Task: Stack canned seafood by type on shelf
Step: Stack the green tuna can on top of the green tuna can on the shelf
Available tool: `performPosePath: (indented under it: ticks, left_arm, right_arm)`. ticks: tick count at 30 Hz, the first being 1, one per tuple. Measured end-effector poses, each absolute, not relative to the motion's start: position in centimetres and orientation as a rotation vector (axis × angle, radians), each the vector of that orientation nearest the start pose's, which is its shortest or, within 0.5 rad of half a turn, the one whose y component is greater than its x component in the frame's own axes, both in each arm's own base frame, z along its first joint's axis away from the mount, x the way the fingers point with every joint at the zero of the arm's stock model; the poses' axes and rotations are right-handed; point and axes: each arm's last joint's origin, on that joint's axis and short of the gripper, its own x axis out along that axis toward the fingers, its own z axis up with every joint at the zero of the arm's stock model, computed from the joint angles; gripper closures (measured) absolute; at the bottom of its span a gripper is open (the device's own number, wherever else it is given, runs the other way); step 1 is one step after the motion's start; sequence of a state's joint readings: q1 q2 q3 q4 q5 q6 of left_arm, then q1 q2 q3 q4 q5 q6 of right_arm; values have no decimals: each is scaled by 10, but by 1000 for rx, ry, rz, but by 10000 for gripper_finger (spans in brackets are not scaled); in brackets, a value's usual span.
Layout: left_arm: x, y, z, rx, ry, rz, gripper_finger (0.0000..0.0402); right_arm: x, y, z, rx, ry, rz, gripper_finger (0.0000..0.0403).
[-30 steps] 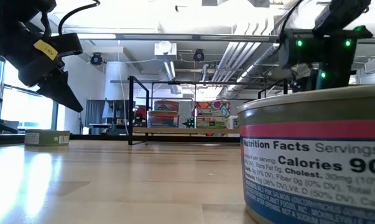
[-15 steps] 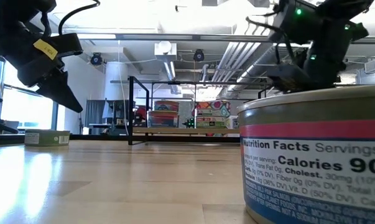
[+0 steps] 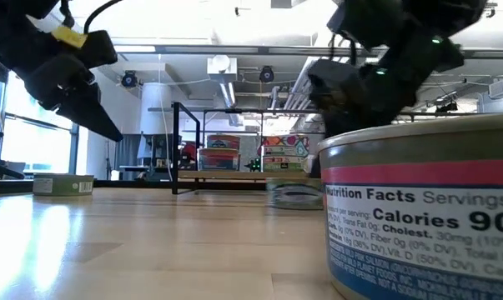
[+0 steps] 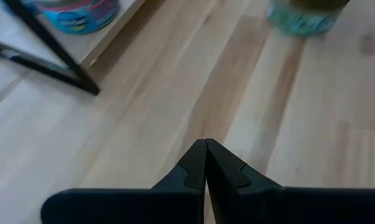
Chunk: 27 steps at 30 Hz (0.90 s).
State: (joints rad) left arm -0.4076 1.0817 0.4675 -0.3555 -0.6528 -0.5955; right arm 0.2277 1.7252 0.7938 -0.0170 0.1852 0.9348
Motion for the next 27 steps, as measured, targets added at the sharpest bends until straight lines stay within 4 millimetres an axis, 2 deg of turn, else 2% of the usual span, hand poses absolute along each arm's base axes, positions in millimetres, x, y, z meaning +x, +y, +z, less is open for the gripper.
performPosePath:
  ticks: [5,8,12,14,18,25,27]
  left_arm:
    - [180,-59,171,-59,702,409,402]
    - [182,-63,169,-43,699,390,401]
    - [184,-67,165,-27,706,370,401]
    - [184,-69,163,-18,715,366,401]
    - [186,-71,159,-3,732,362,402]
    - [189,-73,154,26,746,351,401]
    - [191,-74,153,17,737,346,401]
  right_arm:
    - [339,77,124,562,862,-322,403]
    - [358,85,129,478,844,-258,403]
    - [372,97,145,337,814,-191,403]
    - [377,105,161,272,750,-175,403]
    - [377,119,198,203,640,-179,403]
    - [356,139,224,182,602,-213,402]
    - [349,145,223,194,640,-223,402]
